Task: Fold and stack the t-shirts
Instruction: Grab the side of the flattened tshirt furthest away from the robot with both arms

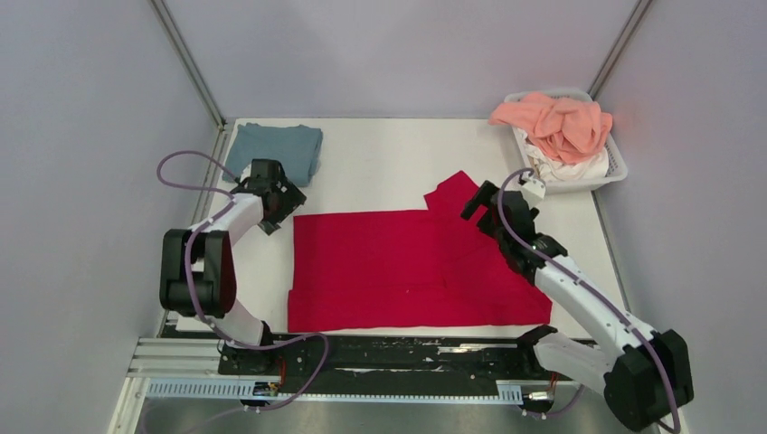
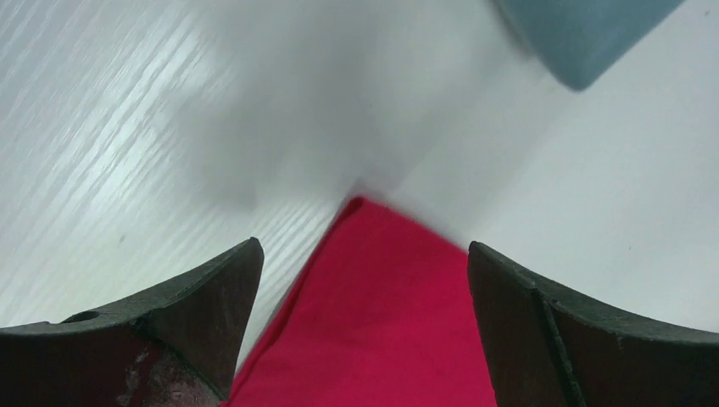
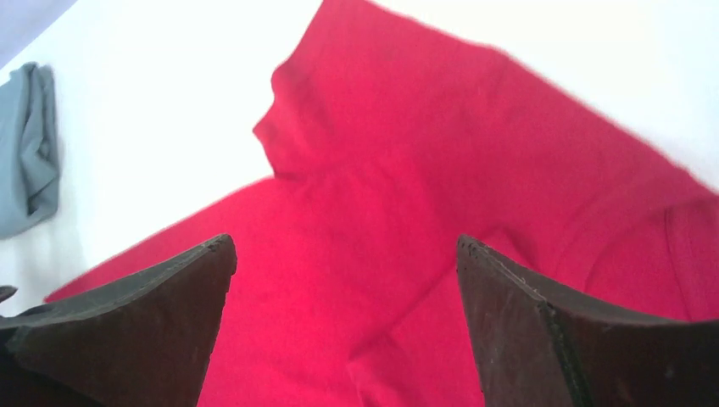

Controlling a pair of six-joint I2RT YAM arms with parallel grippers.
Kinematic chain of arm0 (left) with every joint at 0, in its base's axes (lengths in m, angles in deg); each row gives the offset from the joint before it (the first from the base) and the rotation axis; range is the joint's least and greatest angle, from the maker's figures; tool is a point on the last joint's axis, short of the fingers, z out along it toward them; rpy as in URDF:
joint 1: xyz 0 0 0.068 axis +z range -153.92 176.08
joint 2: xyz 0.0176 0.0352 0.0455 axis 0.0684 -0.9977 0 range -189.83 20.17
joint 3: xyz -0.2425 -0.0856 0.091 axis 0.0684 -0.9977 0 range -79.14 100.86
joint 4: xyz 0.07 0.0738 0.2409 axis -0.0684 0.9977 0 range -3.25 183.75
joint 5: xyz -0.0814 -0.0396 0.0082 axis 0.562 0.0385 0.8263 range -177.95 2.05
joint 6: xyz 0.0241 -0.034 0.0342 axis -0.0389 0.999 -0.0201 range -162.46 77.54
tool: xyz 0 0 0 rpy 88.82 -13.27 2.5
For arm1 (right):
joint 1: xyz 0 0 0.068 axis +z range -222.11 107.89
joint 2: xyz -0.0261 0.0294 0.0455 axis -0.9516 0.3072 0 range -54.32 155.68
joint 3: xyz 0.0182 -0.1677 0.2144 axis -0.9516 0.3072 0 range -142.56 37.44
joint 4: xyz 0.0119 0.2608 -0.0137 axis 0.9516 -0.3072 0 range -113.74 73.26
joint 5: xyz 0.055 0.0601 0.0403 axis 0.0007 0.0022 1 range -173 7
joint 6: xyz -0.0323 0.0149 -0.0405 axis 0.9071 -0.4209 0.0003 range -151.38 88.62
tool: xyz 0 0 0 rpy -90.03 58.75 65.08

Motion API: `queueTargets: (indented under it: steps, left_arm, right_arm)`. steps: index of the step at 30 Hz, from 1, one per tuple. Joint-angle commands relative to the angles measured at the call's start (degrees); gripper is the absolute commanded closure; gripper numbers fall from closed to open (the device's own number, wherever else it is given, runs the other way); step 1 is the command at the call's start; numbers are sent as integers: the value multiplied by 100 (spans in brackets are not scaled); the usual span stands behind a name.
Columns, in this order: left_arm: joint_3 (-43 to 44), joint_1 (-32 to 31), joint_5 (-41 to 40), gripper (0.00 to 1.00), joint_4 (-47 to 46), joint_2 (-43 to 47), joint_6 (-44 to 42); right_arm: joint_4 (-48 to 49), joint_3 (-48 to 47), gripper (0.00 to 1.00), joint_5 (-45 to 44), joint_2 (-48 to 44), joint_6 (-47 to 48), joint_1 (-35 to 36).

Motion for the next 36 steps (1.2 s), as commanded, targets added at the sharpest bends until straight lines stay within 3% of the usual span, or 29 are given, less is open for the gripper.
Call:
queueTargets:
  steps: [1, 10, 19, 22, 30, 33, 36]
  left_arm:
    - [825, 126, 122, 4, -140, -830, -370]
    - [703, 115, 1318, 21, -244, -1426, -755]
    - [673, 17, 1470, 44, -46, -1427, -1117]
    - [718, -137, 1279, 45, 104, -1422, -1234]
    - [836, -180, 1264, 74, 261, -1499, -1383]
    - [842, -185, 1139, 99, 324, -1503, -1438]
    - [779, -186, 978, 100, 292, -1399, -1532]
  right_arm:
    - [851, -889, 0, -404, 948, 899, -170]
    - [739, -1393, 0, 130, 2046, 992, -497]
    - [734, -1633, 0, 483, 2491, 1041, -675]
    - [741, -1734, 0, 599, 2602, 1048, -736]
    - [756, -1989, 0, 804, 2953, 1145, -770]
    - [754, -2157, 0, 790, 3123, 1288, -778]
    - [756, -2436, 0, 760, 3387, 1548, -782]
